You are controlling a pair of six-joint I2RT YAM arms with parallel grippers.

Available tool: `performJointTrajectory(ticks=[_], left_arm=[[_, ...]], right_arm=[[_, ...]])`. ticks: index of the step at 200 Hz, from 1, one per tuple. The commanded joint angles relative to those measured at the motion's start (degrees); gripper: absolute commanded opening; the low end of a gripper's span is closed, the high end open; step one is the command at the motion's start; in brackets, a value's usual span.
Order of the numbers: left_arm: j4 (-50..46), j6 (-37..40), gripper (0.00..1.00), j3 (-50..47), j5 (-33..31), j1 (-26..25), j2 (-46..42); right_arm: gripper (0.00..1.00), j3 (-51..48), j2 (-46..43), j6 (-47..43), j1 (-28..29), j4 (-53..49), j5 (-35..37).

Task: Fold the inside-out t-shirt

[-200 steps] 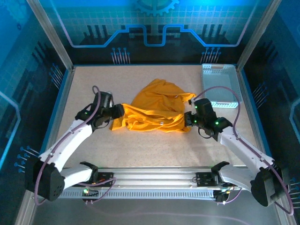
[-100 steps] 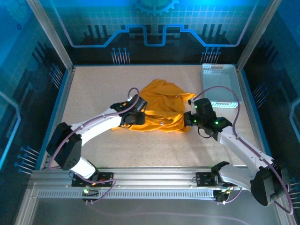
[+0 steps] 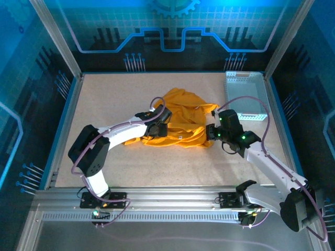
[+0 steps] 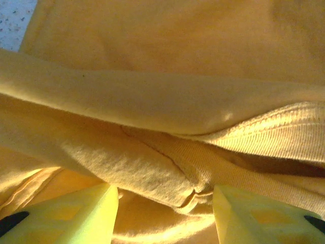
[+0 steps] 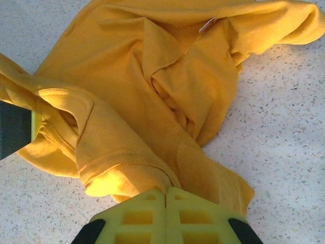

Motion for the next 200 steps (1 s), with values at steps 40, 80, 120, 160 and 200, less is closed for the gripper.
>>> performJointTrajectory(ticks=[40, 80, 120, 160, 200], left_arm=[[6.3, -1.1, 0.37, -2.7, 2.2, 2.7, 2.8], [8.5, -1.1, 0.24, -4.7, 4.0, 2.7, 1.6], [10.1, -1.3, 0.02, -7.0, 4.4, 2.7, -2.1], [6.4, -0.2, 0.0, -8.1, -0.5, 2.7, -13.2], [-0.3, 4.4, 0.0, -3.9, -4.9, 2.6, -28.5]], right_arm=[[0.0, -0.9, -0.2, 0.9, -1.1, 1.2, -1.6], [0.0, -0.4, -0.1, 0.5, -1.2, 0.3, -1.1], [0.0, 0.1, 0.2, 0.6, -1.3, 0.1, -1.1], [0.0, 3.0, -1.1, -1.4, -1.4, -2.6, 0.0], [0.0, 11.2, -4.3, -5.7, -1.6, -7.3, -1.3]])
